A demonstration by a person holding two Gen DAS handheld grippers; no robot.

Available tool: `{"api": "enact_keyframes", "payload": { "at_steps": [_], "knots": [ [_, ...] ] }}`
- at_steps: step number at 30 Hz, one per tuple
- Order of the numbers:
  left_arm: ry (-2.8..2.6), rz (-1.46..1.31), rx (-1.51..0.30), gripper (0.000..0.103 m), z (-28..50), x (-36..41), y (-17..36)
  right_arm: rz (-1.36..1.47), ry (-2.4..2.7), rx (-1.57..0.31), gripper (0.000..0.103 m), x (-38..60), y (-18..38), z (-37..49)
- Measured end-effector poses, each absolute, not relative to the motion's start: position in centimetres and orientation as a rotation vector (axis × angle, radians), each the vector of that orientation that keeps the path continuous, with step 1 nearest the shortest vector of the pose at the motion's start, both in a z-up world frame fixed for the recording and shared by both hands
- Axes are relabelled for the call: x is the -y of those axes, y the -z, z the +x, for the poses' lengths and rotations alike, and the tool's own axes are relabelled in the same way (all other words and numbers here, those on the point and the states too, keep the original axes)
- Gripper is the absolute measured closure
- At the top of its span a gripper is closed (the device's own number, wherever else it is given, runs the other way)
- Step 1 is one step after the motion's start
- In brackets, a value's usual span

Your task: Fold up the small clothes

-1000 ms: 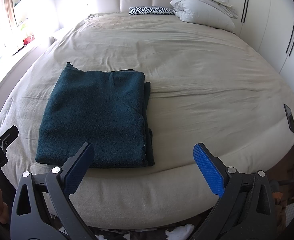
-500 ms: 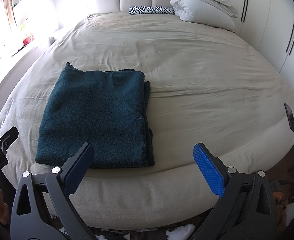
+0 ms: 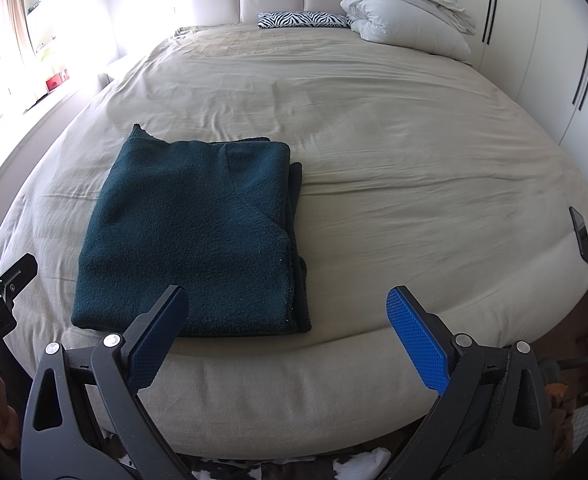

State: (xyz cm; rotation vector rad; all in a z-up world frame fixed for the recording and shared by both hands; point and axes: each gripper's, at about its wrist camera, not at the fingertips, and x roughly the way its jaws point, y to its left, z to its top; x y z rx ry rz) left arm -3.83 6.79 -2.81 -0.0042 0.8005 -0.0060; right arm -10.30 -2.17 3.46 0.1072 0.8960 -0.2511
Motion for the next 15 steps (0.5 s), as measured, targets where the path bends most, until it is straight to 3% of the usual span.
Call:
{"api": "enact_keyframes", "payload": {
  "at_steps": [15],
  "knots": [
    [0.006,-0.004,-0.801,0.0,-3.83,-6.77,2.82,0.108,0.249,-0.898,0.002,2.15,-3.37,-10.23]
  ]
}}
